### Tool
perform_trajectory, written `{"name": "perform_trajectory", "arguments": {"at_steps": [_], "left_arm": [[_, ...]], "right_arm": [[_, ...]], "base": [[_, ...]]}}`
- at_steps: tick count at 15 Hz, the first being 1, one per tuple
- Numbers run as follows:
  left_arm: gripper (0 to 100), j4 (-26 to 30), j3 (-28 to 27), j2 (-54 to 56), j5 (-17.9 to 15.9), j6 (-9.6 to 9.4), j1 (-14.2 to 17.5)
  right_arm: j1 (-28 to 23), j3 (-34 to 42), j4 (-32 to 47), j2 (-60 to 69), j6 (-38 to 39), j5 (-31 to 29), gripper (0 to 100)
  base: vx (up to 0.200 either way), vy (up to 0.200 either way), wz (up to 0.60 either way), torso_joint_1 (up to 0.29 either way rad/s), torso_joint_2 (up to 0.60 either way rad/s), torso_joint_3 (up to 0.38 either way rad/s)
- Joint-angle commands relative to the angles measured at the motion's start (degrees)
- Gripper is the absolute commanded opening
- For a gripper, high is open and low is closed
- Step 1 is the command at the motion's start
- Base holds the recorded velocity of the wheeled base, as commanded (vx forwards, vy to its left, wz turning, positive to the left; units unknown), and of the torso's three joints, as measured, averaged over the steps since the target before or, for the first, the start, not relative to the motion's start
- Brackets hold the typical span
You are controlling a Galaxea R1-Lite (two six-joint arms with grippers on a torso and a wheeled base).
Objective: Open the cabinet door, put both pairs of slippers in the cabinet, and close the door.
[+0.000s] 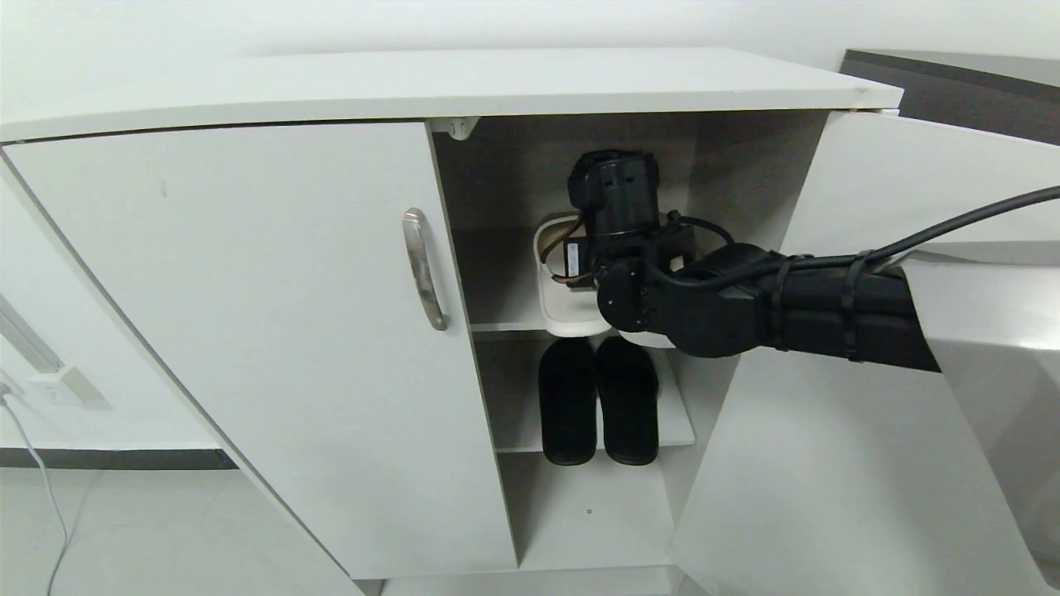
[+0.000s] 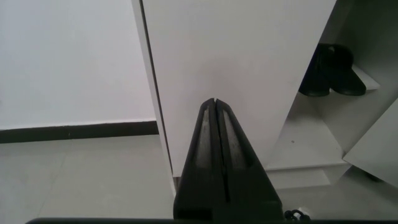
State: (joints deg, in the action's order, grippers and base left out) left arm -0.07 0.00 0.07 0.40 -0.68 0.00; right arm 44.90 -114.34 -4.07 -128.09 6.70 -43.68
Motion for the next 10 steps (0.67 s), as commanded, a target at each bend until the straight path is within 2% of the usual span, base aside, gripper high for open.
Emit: {"name": "perform_trajectory", "arguments": {"at_steps": [1,8,9,10], "left_arm": [[0,-0.01,0.0,-0.07,0.04,-0.02,0.0],[0,-0.01,0.0,-0.07,0.04,0.07,0.0],[0,-0.01,0.0,-0.07,0.04,0.07,0.0],[0,-0.01,0.0,-0.07,0.04,0.07,0.0]], "right_arm": [[-0.16,-0.26,-0.15,-1.29,-0.2,0.88,0],[-1.3,-0.26,-1.99,-2.08,0.15,0.88,0],[-1.3,-0.26,-1.99,-2.08,0.15,0.88,100],[-1.3,-0.26,-1.99,-2.08,0.15,0.88,100]], "base": [[0.0,0.0,0.0,0.0,0.0,0.0],[0.0,0.0,0.0,0.0,0.0,0.0],[0.0,0.0,0.0,0.0,0.0,0.0],[0.0,0.0,0.0,0.0,0.0,0.0]]}}
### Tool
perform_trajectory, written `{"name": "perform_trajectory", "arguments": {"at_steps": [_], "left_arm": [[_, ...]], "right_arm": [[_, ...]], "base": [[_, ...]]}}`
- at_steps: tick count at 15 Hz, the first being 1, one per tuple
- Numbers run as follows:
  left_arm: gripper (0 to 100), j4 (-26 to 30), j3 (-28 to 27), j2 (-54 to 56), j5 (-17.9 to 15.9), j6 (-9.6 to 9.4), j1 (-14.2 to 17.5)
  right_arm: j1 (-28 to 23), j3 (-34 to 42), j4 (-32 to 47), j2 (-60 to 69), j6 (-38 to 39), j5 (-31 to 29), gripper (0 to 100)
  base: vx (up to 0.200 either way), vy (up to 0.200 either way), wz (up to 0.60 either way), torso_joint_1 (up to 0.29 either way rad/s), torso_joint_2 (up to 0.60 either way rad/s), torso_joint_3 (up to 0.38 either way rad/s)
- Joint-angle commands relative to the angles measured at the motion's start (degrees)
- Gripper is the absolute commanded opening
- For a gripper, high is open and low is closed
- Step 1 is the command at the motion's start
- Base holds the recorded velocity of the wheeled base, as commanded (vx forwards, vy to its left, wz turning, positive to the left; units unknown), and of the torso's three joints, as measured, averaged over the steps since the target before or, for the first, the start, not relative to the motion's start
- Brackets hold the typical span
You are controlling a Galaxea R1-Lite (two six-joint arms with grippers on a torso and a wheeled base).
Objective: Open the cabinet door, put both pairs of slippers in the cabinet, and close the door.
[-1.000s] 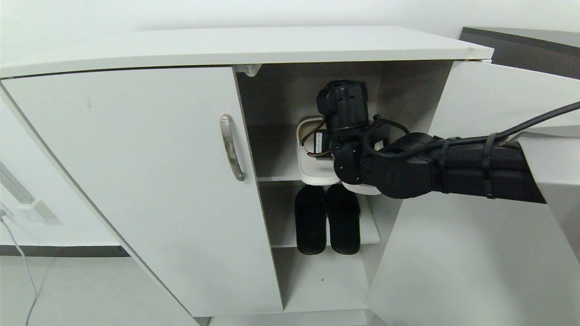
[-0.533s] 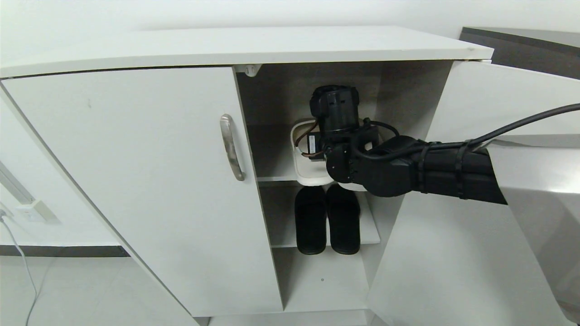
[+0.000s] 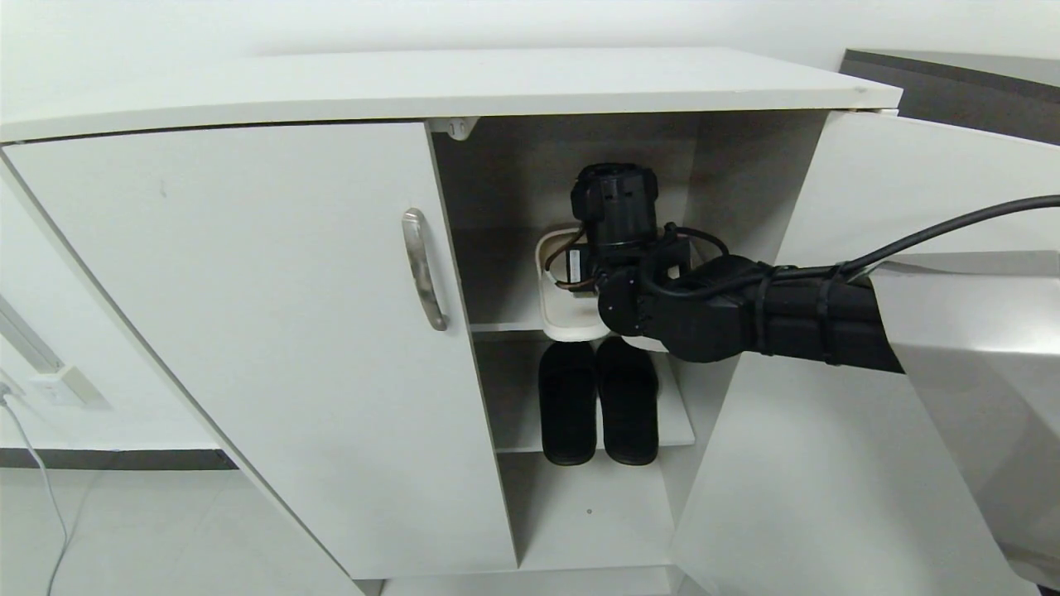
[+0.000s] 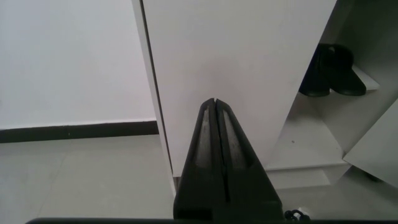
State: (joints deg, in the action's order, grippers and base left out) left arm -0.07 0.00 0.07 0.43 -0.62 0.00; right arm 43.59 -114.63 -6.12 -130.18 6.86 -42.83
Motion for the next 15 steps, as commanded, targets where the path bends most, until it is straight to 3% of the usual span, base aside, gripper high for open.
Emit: {"name": "perform_trajectory", "arguments": {"at_steps": [1,7,15], "left_arm": [[0,-0.01,0.0,-0.07,0.01,0.01,0.0],[0,-0.01,0.0,-0.07,0.01,0.01,0.0],[0,-0.01,0.0,-0.07,0.01,0.09,0.0]], "right_arm": [[0.09,0.04,0.14,0.02,-0.01,-0.15,100],[1.41,0.04,0.23,1.6,0.08,-0.59,100],[3.87,16.89,-5.04,11.71,0.96,-2.09,100]], "base": [[0.0,0.0,0.0,0.0,0.0,0.0],[0.0,0.0,0.0,0.0,0.0,0.0],[0.0,0.0,0.0,0.0,0.0,0.0]]}}
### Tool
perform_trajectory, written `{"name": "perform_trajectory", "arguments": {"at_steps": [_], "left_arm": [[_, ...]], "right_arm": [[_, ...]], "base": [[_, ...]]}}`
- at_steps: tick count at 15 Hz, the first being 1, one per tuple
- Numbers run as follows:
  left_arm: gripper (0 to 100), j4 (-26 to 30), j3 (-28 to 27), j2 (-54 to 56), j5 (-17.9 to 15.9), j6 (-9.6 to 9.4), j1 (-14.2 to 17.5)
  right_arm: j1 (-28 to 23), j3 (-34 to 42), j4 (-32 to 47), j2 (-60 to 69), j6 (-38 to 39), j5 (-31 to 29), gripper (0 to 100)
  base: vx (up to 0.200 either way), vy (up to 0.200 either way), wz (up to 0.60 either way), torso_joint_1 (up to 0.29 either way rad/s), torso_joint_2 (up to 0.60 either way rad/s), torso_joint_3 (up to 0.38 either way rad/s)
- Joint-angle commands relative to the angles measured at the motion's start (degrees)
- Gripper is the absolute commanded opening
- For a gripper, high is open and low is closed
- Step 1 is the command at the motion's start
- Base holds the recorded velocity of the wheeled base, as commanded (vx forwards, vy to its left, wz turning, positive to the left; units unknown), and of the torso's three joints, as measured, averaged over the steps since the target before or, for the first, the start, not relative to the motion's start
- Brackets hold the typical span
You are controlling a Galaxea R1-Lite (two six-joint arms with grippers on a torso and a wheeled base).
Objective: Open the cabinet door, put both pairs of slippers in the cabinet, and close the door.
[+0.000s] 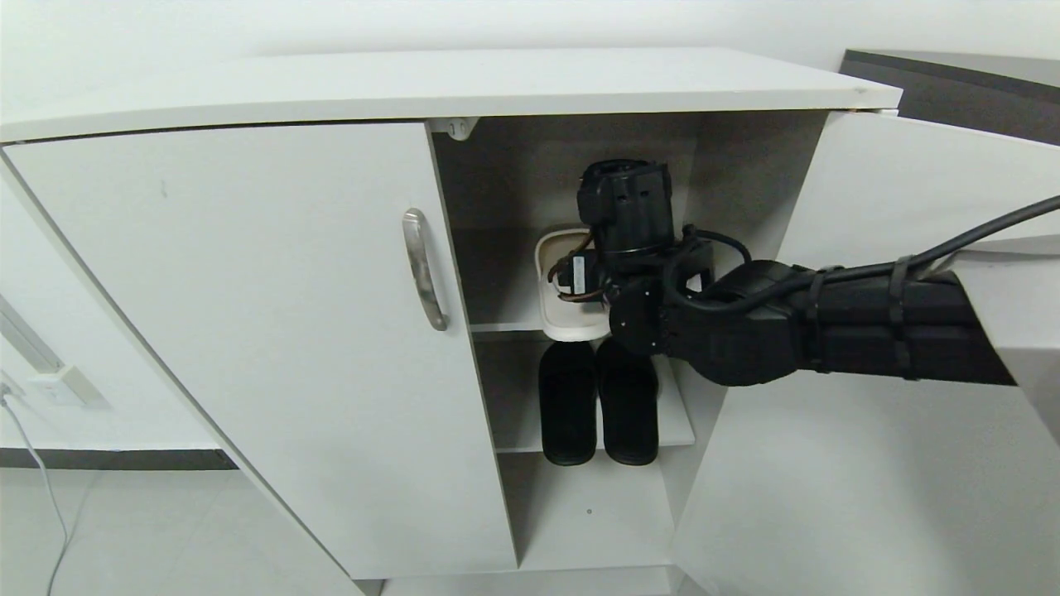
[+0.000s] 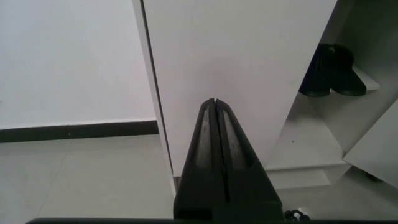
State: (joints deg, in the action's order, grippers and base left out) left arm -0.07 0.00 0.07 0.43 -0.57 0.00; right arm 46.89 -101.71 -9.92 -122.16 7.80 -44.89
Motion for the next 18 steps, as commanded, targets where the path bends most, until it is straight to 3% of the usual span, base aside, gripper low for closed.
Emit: {"name": "perform_trajectory", "arguments": {"at_steps": [1,11,12,18], "left_arm": [[0,-0.01,0.0,-0.07,0.01,0.05,0.0],[0,-0.01,0.0,-0.07,0.01,0.31,0.0],[0,-0.01,0.0,-0.07,0.01,0.31,0.0],[0,-0.01,0.0,-0.07,0.01,0.31,0.0]], "right_arm": [[0.93,6.87,-2.91,5.0,0.02,-0.03,100],[6.9,32.45,-13.98,19.07,0.02,0.76,100],[7.26,33.85,-16.09,19.24,-0.07,0.76,0],[7.96,43.61,-23.83,22.58,0.11,7.36,0]], "base": [[0.0,0.0,0.0,0.0,0.0,0.0],[0.0,0.0,0.0,0.0,0.0,0.0],[0.0,0.0,0.0,0.0,0.0,0.0],[0.0,0.0,0.0,0.0,0.0,0.0]]}}
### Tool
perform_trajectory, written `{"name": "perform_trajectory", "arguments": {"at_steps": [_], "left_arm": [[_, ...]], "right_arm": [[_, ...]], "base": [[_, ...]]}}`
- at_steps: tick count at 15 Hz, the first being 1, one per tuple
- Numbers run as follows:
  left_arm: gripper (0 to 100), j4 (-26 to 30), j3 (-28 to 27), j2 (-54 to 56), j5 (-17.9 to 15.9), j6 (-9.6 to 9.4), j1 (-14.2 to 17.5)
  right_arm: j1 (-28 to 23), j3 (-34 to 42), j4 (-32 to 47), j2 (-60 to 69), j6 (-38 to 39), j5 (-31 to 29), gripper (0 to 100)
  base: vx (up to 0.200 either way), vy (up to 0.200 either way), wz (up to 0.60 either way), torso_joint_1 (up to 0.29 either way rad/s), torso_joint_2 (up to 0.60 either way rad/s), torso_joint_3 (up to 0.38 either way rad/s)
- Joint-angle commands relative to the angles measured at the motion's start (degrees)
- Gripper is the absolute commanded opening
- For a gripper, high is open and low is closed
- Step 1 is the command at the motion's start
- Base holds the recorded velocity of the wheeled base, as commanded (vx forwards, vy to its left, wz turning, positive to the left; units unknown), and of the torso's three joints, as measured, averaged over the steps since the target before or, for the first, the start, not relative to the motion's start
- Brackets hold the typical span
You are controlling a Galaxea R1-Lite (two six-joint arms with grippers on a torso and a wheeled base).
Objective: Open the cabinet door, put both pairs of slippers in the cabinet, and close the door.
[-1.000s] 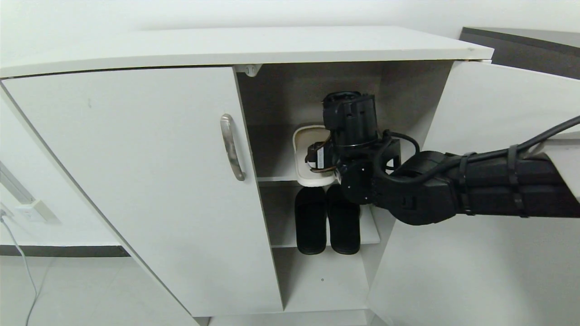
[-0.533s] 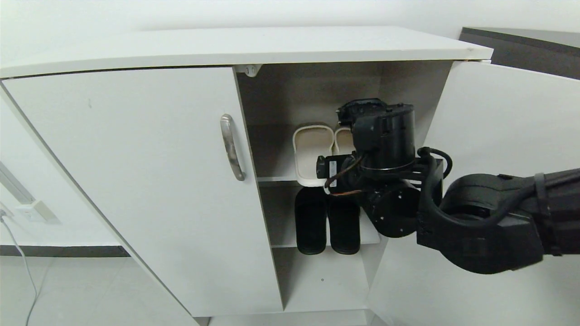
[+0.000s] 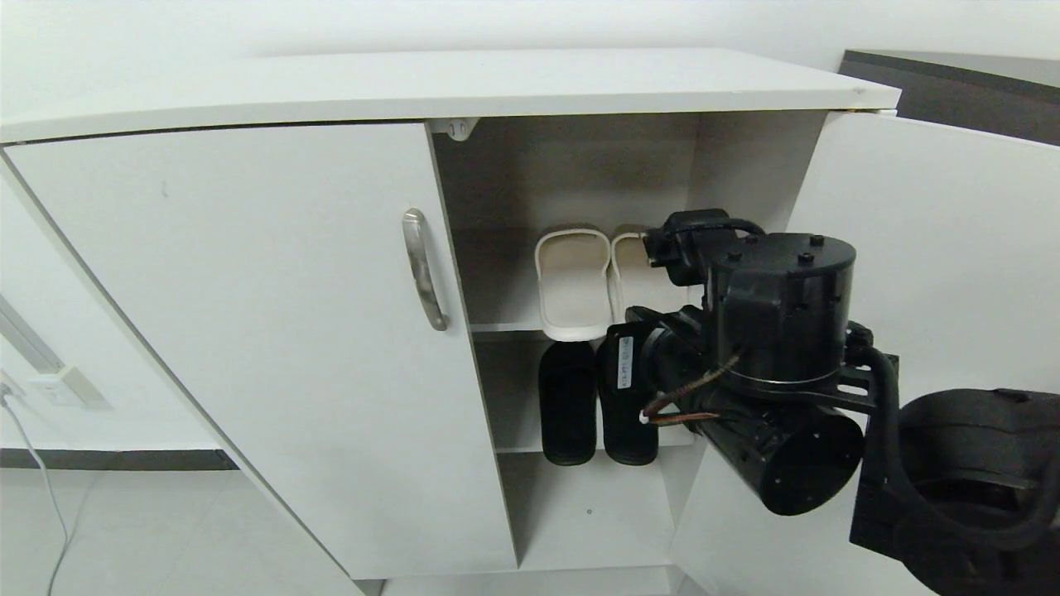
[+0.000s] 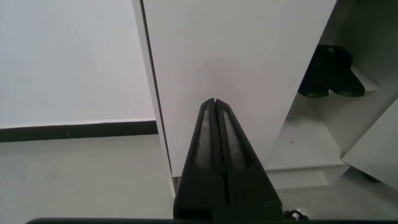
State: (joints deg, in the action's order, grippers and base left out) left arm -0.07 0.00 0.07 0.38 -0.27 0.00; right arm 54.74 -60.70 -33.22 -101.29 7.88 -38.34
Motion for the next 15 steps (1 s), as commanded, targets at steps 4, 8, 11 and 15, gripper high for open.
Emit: {"name": "perform_trajectory", "arguments": {"at_steps": [4,8,11,15], "left_arm": [[0,-0.01,0.0,-0.07,-0.2,0.0,0.0],[0,-0.01,0.0,-0.07,-0.2,0.0,0.0],[0,-0.01,0.0,-0.07,-0.2,0.0,0.0],[0,-0.01,0.0,-0.07,-0.2,0.0,0.0]], "right_arm": [[0.02,8.93,-5.8,2.85,1.09,3.62,0],[0.11,10.69,-5.8,2.77,1.09,3.89,0],[0.2,11.13,-5.8,2.33,1.18,3.89,0],[0.2,11.13,-5.8,2.06,1.18,3.89,0]], "base": [[0.0,0.0,0.0,0.0,0.0,0.0],[0.0,0.0,0.0,0.0,0.0,0.0],[-0.2,0.0,0.0,0.004,0.0,0.002],[-0.2,0.0,0.0,-0.002,0.0,0.006]]}}
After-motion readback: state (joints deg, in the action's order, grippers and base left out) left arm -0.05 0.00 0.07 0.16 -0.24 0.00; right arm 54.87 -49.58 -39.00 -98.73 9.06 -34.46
